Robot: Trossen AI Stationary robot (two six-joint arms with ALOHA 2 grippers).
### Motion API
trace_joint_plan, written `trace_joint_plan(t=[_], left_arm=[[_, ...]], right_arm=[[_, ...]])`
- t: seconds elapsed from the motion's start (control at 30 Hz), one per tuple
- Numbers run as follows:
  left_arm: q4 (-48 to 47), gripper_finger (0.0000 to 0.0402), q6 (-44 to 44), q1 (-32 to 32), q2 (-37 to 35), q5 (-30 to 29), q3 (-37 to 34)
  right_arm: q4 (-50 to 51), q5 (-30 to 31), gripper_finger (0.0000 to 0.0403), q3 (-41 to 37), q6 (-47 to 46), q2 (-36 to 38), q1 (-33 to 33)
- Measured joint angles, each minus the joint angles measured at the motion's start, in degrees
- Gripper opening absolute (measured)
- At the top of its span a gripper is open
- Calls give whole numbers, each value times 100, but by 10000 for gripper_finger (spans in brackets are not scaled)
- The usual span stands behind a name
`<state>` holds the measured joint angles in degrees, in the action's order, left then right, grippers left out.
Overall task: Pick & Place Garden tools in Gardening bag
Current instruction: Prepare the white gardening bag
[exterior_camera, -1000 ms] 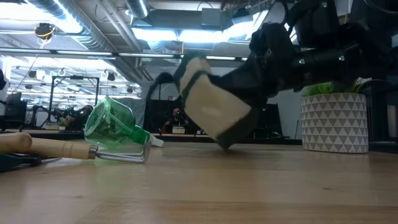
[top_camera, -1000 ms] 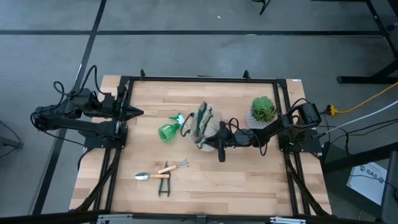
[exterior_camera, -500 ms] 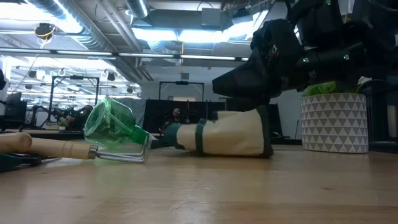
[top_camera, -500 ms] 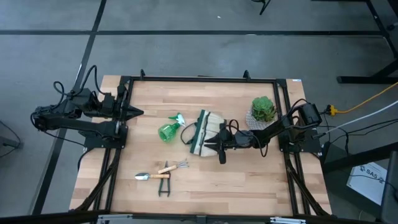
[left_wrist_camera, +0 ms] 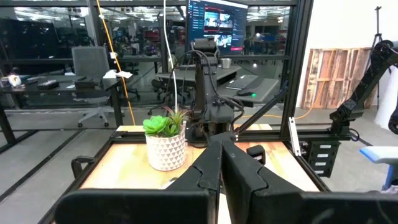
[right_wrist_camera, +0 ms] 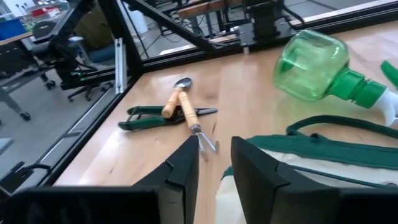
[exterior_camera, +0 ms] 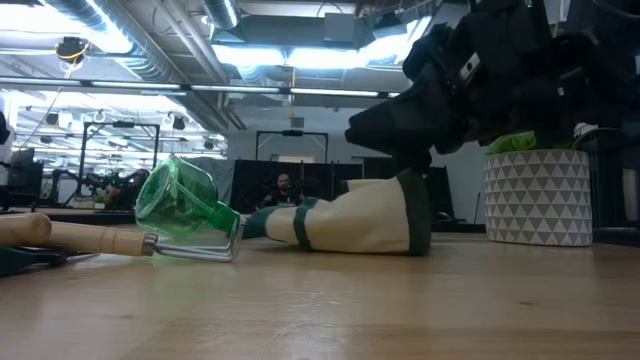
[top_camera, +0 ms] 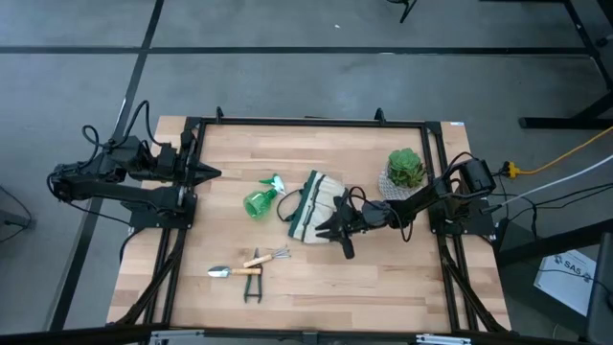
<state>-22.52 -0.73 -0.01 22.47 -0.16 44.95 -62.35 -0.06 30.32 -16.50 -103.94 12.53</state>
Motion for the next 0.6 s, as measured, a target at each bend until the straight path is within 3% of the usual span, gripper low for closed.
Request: trace_joint_plan(t=[0.23, 0.6], left_arm=[[0, 6, 2, 0, -1, 0, 0], [227, 6, -132, 0, 34, 12, -2]], right_arm=[[0, -51, 97, -1, -9, 1, 4], [-2, -750, 97, 110, -63, 2, 4]])
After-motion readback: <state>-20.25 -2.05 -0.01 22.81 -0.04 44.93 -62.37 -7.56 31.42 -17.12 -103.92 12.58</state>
